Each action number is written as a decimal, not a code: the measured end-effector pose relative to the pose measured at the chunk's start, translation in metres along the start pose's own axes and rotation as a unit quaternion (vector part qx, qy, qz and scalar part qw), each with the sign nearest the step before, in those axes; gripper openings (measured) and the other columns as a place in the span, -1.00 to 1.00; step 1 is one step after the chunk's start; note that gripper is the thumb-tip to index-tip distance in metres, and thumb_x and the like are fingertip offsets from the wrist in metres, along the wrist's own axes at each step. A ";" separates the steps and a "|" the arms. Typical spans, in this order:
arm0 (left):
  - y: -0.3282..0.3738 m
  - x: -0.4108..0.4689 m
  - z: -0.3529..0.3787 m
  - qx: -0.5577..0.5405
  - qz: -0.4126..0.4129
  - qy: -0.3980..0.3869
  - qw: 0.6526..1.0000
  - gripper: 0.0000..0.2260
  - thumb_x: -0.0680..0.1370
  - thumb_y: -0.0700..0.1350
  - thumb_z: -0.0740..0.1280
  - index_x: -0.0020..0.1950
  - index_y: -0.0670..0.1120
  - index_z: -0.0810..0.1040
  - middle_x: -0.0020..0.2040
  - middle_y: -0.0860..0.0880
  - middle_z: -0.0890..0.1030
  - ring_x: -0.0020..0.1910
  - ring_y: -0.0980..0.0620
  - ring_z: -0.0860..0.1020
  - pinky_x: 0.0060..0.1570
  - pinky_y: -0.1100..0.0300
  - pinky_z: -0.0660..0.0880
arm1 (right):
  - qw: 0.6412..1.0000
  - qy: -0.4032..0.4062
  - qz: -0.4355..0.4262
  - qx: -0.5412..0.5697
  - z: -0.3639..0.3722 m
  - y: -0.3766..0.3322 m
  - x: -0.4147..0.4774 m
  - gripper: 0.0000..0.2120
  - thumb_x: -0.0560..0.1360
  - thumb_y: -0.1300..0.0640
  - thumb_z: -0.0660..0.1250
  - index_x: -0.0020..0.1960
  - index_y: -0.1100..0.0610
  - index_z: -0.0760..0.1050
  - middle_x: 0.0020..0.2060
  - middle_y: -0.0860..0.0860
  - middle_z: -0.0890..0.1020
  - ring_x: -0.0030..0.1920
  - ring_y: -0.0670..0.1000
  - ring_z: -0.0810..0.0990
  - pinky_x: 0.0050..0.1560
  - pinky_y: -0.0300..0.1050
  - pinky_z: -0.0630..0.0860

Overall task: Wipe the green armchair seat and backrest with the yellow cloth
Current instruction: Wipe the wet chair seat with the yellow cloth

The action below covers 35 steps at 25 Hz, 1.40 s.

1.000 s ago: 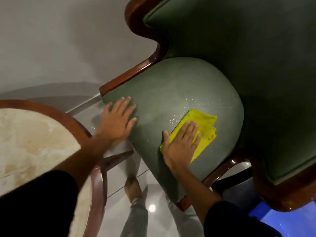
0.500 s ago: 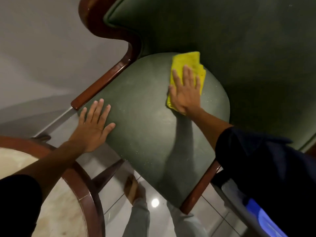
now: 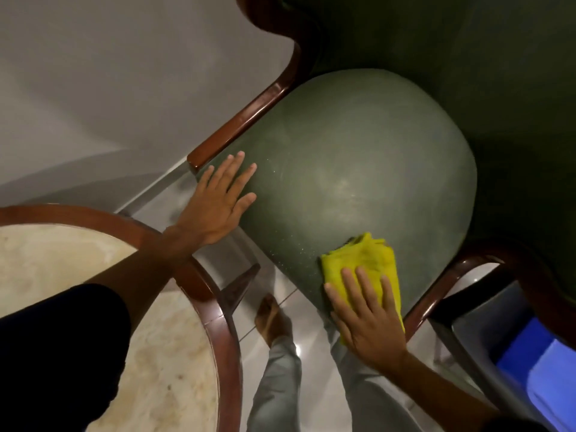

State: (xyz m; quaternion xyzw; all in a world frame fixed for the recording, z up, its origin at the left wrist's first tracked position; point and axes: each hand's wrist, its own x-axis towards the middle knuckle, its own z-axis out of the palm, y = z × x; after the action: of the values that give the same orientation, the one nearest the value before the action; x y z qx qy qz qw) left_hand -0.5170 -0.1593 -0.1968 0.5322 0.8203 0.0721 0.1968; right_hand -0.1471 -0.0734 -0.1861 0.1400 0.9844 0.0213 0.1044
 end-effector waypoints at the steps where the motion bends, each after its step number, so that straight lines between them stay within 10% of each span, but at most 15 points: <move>1: -0.004 -0.004 -0.007 -0.017 -0.006 0.000 1.000 -0.41 0.60 0.23 -0.21 0.58 -0.01 0.00 0.62 -0.09 0.00 0.58 -0.03 -0.06 0.54 -0.14 -0.03 | 0.993 -0.015 -0.109 -0.043 -0.004 0.006 0.012 -0.44 0.55 -0.06 0.14 0.54 0.02 0.22 0.53 0.11 0.27 0.55 0.17 0.13 0.46 0.33 0.11; 4: -0.015 -0.035 -0.021 -0.005 -0.064 0.037 0.997 -0.45 0.63 0.18 -0.14 0.55 -0.05 0.12 0.59 -0.13 0.15 0.57 -0.07 0.07 0.52 -0.16 0.06 | 0.931 -0.080 -0.332 -0.128 -0.018 -0.006 0.082 -0.41 0.48 0.00 0.16 0.50 0.10 0.28 0.55 0.10 0.23 0.56 0.13 0.13 0.54 0.28 -0.07; 7: -0.018 -0.075 -0.015 0.034 -0.129 0.080 0.988 -0.49 0.64 0.15 -0.04 0.53 -0.06 0.21 0.55 -0.15 0.24 0.55 -0.09 0.16 0.47 -0.13 0.16 | 0.948 -0.062 -0.304 -0.070 -0.039 -0.038 0.190 -0.40 0.52 -0.04 0.09 0.54 0.08 0.20 0.58 0.14 0.13 0.58 0.15 0.04 0.53 0.22 -0.15; 13: -0.019 -0.085 -0.003 0.052 -0.163 0.082 0.982 -0.50 0.64 0.18 -0.04 0.50 -0.03 0.22 0.54 -0.14 0.28 0.53 -0.09 0.20 0.45 -0.13 0.19 | 0.974 -0.020 0.156 0.163 -0.061 0.089 0.302 -0.48 0.64 -0.11 -0.07 0.58 -0.06 0.01 0.60 0.08 0.04 0.59 0.10 -0.03 0.52 0.24 -0.11; 17: -0.018 -0.085 -0.001 0.057 -0.152 0.091 0.983 -0.50 0.64 0.18 -0.06 0.49 -0.03 0.24 0.50 -0.16 0.33 0.50 -0.11 0.26 0.41 -0.14 0.24 | 0.878 -0.003 0.442 0.184 -0.038 0.171 0.191 -0.47 0.65 -0.09 -0.09 0.59 0.01 0.01 0.59 0.16 0.02 0.58 0.19 -0.05 0.52 0.32 -0.08; 20: -0.016 -0.084 -0.006 0.043 -0.151 0.092 0.983 -0.49 0.64 0.18 -0.07 0.48 -0.05 0.27 0.48 -0.17 0.37 0.49 -0.13 0.29 0.40 -0.14 0.25 | 0.806 0.031 0.566 0.173 -0.020 0.087 0.088 -0.46 0.65 -0.05 0.01 0.55 0.17 0.14 0.53 0.32 0.18 0.53 0.32 0.14 0.47 0.32 0.15; 23: -0.014 -0.086 -0.007 0.054 -0.146 0.088 0.984 -0.49 0.64 0.16 -0.07 0.46 -0.08 0.31 0.46 -0.18 0.40 0.47 -0.13 0.32 0.40 -0.13 0.26 | 0.877 0.041 0.448 0.168 -0.020 -0.023 0.045 -0.44 0.62 -0.10 0.08 0.54 0.12 0.18 0.51 0.27 0.25 0.52 0.31 0.20 0.44 0.37 0.19; 25: -0.011 -0.086 -0.009 0.050 -0.153 0.082 0.984 -0.47 0.64 0.17 -0.09 0.46 -0.10 0.32 0.44 -0.18 0.43 0.45 -0.14 0.34 0.40 -0.13 0.25 | 0.980 0.027 0.149 0.126 -0.020 -0.044 0.051 -0.44 0.61 -0.15 0.08 0.55 0.01 0.18 0.55 0.14 0.22 0.56 0.20 0.12 0.49 0.32 0.13; 27: -0.004 -0.083 -0.013 -0.005 -0.186 0.073 0.980 -0.47 0.63 0.20 -0.07 0.47 -0.08 0.29 0.45 -0.18 0.42 0.46 -0.14 0.31 0.42 -0.16 0.19 | 0.995 0.035 -0.032 0.093 -0.034 -0.026 0.084 -0.46 0.61 -0.19 0.08 0.54 -0.04 0.20 0.56 0.08 0.21 0.57 0.14 0.12 0.46 0.27 0.20; 31: 0.038 -0.061 -0.033 -0.100 -0.146 0.060 0.982 -0.55 0.62 0.12 0.14 0.47 -0.02 0.28 0.45 -0.15 0.40 0.45 -0.14 0.30 0.40 -0.19 0.20 | 0.940 -0.007 0.241 0.241 -0.072 0.007 0.097 -0.19 0.40 -0.29 0.34 0.51 0.03 0.18 0.45 0.19 0.34 0.44 0.22 0.30 0.35 0.19 0.33; 35: 0.100 -0.011 -0.071 -0.054 0.007 0.004 0.999 -0.30 0.42 0.14 0.34 0.51 -0.01 0.25 0.41 -0.10 0.45 0.38 -0.13 0.40 0.30 -0.07 0.33 | 0.839 -0.177 0.320 0.403 -0.083 0.017 0.069 -0.46 0.34 -0.08 0.46 0.21 0.15 0.43 0.13 0.14 0.54 0.14 0.17 0.54 0.02 -0.01 0.47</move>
State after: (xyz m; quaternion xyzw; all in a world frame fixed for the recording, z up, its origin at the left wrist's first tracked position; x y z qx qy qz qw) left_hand -0.4568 -0.1208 -0.0963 0.5259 0.8125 0.1200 0.2212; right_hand -0.2244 -0.0387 -0.1178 0.4780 0.7713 -0.3702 0.1988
